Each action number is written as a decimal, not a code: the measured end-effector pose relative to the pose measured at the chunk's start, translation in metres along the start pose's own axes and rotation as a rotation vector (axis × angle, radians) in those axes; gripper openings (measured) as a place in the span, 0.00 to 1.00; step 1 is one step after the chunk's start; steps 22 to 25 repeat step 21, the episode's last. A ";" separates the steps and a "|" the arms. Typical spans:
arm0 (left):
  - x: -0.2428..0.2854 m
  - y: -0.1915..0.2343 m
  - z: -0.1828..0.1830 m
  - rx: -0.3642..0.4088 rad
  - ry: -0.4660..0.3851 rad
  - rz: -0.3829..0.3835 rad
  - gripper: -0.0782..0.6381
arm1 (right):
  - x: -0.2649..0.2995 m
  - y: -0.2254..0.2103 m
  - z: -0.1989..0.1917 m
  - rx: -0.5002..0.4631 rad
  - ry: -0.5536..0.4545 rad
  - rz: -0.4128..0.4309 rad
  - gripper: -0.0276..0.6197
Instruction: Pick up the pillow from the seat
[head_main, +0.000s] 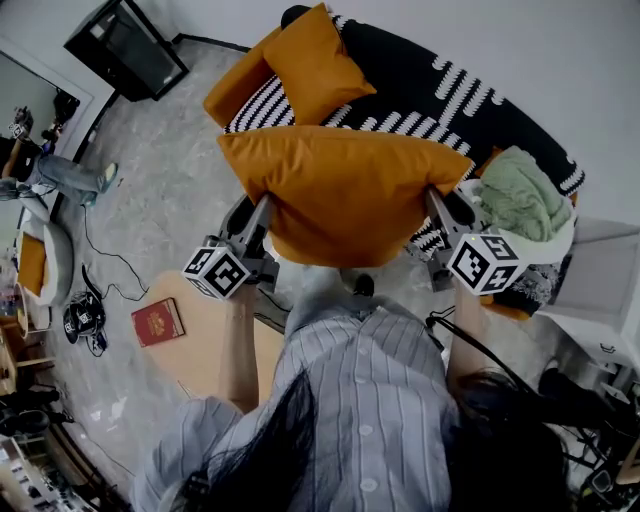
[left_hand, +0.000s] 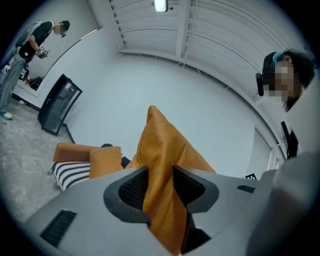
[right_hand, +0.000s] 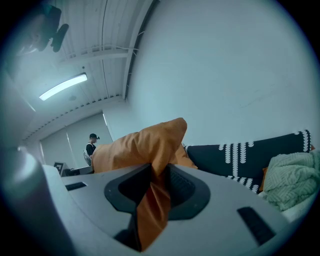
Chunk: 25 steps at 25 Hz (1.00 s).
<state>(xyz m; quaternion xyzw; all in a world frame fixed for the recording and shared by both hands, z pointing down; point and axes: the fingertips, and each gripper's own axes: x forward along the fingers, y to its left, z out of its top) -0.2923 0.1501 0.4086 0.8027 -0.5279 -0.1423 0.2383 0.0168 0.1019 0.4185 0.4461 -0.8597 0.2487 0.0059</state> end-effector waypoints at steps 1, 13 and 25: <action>0.000 0.000 0.001 0.002 -0.001 -0.002 0.34 | 0.000 0.001 0.001 -0.001 -0.002 0.001 0.21; 0.007 0.000 0.008 0.022 -0.011 -0.018 0.34 | 0.004 -0.001 0.008 -0.008 -0.017 -0.003 0.21; 0.012 -0.001 0.007 0.024 -0.001 -0.014 0.34 | 0.006 -0.005 0.008 -0.007 -0.014 -0.008 0.21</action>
